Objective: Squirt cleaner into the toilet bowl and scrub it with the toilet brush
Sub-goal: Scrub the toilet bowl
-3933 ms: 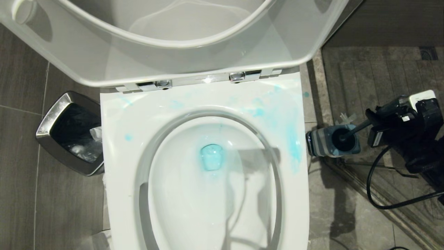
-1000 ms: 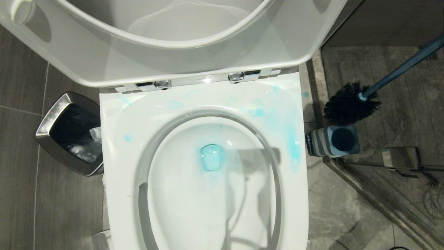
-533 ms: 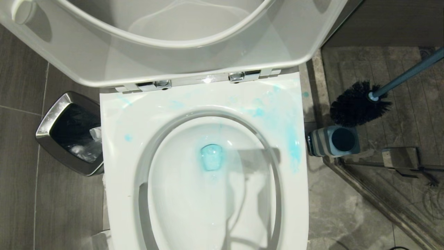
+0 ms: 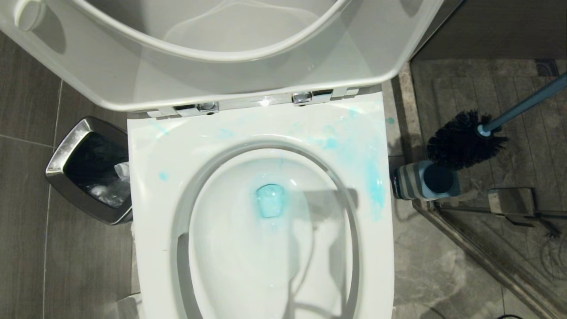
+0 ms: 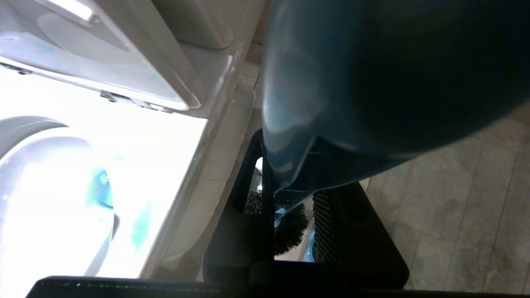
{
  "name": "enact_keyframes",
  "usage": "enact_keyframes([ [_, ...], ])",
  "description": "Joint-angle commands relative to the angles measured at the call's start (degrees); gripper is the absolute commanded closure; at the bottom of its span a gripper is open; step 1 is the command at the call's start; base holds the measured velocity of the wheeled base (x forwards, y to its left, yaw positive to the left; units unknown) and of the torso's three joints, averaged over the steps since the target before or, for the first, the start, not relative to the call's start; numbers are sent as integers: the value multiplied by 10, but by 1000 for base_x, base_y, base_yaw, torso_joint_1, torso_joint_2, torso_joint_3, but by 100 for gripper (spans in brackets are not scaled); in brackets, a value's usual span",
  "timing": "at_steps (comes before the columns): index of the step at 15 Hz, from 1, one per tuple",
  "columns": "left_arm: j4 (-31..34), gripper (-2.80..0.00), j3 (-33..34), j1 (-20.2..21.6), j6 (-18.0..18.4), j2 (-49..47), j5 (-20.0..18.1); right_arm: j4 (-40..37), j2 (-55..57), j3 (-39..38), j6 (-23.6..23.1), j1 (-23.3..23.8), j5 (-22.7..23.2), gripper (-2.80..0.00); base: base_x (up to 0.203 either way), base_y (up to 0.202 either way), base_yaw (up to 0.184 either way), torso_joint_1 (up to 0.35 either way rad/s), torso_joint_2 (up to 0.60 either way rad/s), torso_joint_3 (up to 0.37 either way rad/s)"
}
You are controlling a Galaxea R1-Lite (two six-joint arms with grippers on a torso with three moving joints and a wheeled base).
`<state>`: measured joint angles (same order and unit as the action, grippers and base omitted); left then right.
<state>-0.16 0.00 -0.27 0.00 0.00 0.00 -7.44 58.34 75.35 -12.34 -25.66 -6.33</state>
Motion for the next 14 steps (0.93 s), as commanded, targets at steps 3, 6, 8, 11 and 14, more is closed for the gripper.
enact_keyframes([
  [3,0,0,0,0,0,0,0,-9,4,7,-38,0,-2,0,0,0,0,0,0,0],
  [6,0,0,0,0,0,0,0,-26,3,13,-58,0,-9,0,0,0,0,0,0,0],
  [8,0,0,0,0,0,0,0,-28,5,24,-59,0,-14,0,0,0,0,0,0,0],
  [11,0,0,0,0,0,0,0,-28,2,22,-59,0,-25,0,0,0,0,0,0,0],
  [14,0,0,0,0,0,0,0,-28,1,21,-58,0,-25,0,0,0,0,0,0,0],
])
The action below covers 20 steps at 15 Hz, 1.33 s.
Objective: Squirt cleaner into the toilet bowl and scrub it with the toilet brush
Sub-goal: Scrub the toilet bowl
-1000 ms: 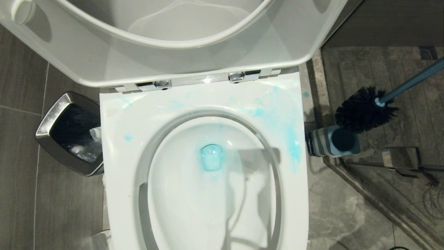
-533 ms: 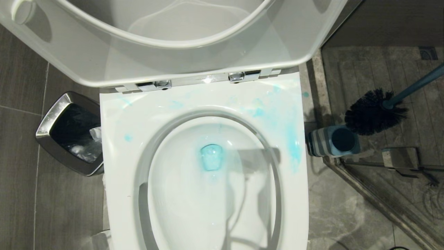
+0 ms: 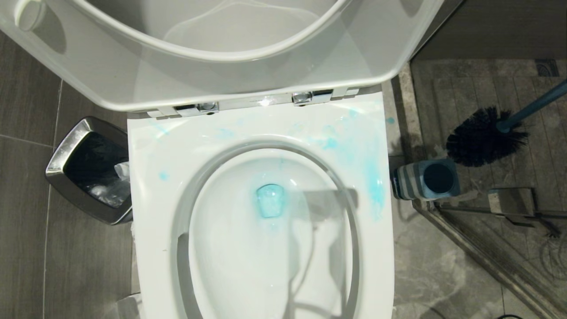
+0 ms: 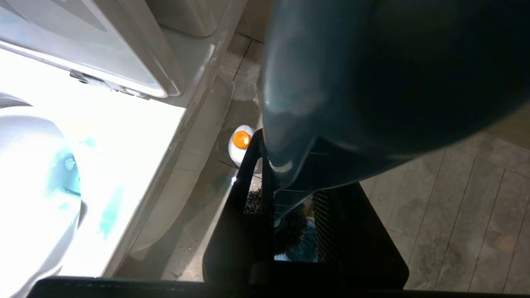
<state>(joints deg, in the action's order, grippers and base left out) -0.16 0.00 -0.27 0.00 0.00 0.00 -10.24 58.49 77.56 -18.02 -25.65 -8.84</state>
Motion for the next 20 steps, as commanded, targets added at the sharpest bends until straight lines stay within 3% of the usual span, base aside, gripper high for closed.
enact_keyframes([
  [1,0,0,0,0,0,0,0,1,-1,-2,-1,0,0,0,0,0,0,0,0,0],
  [8,0,0,0,0,0,0,0,-3,2,1,-2,0,0,0,0,0,0,3,3,130],
  [20,0,0,0,0,0,0,0,-112,-51,-4,-4,-1,9,0,0,0,0,0,1,201],
])
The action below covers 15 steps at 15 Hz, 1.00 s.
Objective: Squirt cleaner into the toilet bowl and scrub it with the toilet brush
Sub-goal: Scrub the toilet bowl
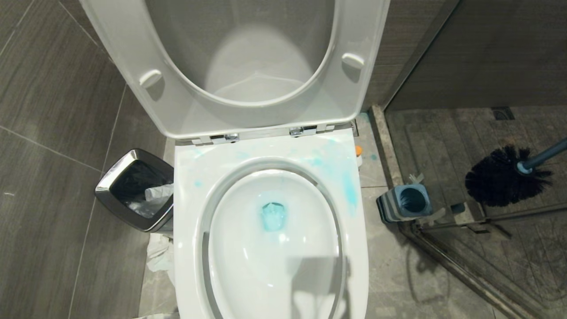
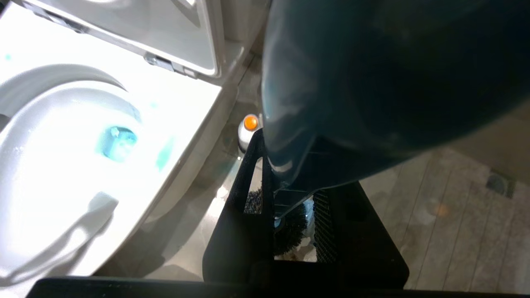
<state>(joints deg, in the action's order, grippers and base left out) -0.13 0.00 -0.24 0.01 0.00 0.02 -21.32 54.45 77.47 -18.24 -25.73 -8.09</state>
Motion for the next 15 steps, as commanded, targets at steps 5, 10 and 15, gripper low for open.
enact_keyframes([
  [5,0,0,0,0,0,0,0,-19,-41,-37,-8,0,28,0,0,0,0,-2,3,200],
  [10,0,0,0,0,0,0,0,-20,-49,-45,-8,-1,56,0,0,0,0,-1,-1,202],
  [15,0,0,0,0,0,0,0,-13,-34,-58,-7,-1,127,0,0,0,0,0,3,202],
])
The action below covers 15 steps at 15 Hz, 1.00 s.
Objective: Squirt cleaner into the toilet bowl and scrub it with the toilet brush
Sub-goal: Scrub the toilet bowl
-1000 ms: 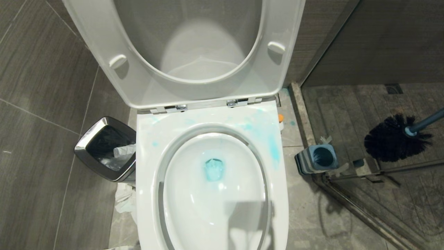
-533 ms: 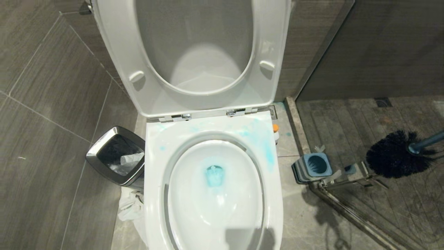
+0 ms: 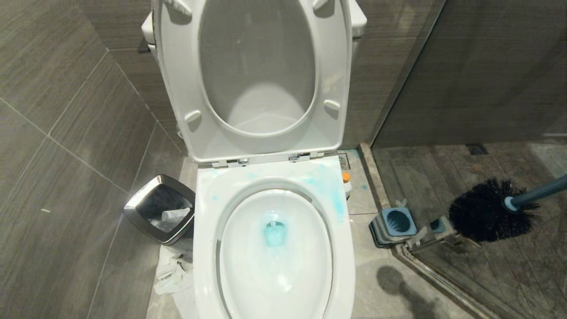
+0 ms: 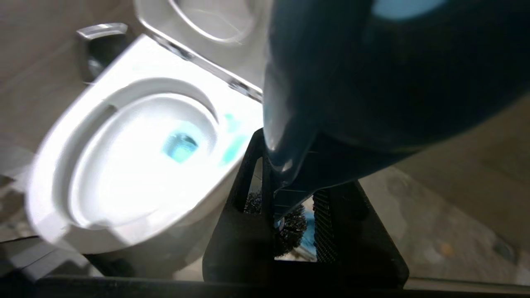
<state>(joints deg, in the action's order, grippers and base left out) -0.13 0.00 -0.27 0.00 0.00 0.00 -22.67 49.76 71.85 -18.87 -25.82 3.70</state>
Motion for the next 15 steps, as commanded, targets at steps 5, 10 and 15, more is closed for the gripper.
enact_keyframes([
  [5,0,0,0,0,0,0,0,36,74,-1,-1,-11,46,0,0,0,0,4,1,207],
  [10,0,0,0,0,-1,0,0,103,189,22,1,-81,39,0,0,0,0,2,-1,204],
  [15,0,0,0,0,-1,0,0,171,324,37,28,-176,14,0,0,0,0,3,1,130],
])
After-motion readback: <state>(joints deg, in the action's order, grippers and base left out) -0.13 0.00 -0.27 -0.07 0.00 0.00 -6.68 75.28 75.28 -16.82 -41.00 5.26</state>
